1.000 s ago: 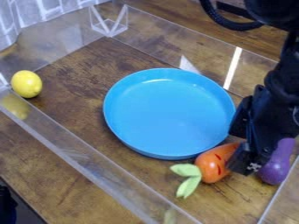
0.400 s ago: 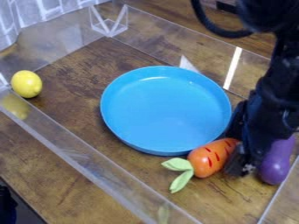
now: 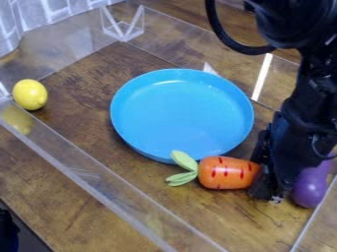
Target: Move the carrot to the right side
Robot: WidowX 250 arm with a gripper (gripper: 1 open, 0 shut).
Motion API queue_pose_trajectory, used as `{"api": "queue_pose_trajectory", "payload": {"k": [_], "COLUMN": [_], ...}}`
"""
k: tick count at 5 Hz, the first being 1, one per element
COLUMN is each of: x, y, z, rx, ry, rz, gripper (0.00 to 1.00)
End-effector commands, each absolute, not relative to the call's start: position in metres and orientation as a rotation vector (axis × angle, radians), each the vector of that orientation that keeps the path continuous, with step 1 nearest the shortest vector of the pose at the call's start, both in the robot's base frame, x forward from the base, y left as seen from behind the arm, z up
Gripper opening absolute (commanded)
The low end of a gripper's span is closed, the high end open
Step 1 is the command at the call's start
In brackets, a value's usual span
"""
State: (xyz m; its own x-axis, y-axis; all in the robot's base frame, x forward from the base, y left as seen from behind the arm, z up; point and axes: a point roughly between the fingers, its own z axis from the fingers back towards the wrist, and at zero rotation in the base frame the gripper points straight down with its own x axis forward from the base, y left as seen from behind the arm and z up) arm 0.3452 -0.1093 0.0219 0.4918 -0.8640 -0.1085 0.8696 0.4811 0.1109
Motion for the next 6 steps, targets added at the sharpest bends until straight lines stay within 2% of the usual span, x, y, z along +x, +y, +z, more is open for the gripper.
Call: {"api": "queue_pose_trajectory", "payload": {"k": [1, 3, 5, 6], "x": [0.347, 0.335, 0.322, 0.321], "y": [-0.094, -0.071, -0.087, -0.094], "z": [0.036, 0.054, 0.072, 0.071], "rx": [0.174, 0.190, 0.176, 0.167], "ry": [0.015, 0.020, 0.017, 0.009], "rz": [-1.067, -1.112, -1.194, -1.228], "gripper": [0.00, 0.00, 0.00, 1.00]}}
